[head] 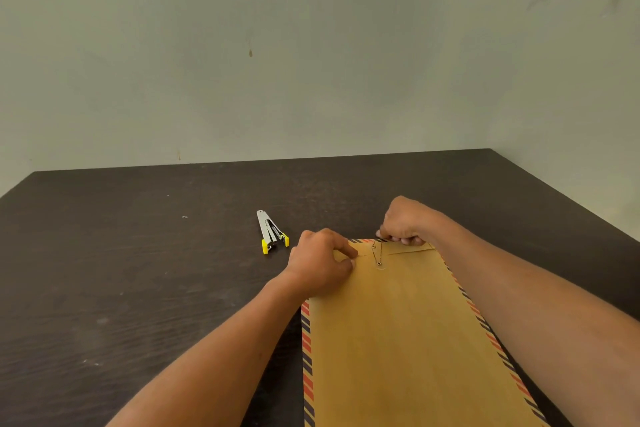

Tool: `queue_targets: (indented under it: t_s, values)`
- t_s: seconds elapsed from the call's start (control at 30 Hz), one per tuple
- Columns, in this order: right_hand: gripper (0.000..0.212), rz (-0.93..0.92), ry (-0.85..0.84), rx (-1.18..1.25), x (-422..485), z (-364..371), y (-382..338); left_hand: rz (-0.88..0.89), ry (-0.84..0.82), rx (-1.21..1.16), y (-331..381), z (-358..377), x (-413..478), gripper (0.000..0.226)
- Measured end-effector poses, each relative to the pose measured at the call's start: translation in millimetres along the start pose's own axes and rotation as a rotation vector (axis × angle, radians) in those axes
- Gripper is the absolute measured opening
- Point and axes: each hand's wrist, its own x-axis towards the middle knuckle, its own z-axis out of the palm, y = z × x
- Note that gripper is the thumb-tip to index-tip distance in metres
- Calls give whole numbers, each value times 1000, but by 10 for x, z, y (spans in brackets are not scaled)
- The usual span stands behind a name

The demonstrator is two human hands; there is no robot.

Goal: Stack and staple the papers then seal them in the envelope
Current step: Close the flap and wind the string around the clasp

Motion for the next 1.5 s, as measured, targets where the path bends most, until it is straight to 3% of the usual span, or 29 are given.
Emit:
queue_targets:
  t_s: [0.27, 0.5, 0.77, 1.27, 1.5]
  values:
    - [35, -143, -2, -43, 5, 147, -240, 16, -22, -11, -43, -1, 13, 23]
    - [22, -220, 5, -85, 25, 189, -284, 5, -43, 7, -34, -45, 4, 25]
    - [20, -118, 60, -28, 77, 29, 141, 2, -25, -13, -44, -35, 11, 24]
    - [15, -275, 144, 11, 92, 267, -34, 24, -15, 23, -38, -29, 1, 27]
    - [14, -276, 160, 36, 81, 155, 120, 135, -48, 451, 84, 34, -81, 51]
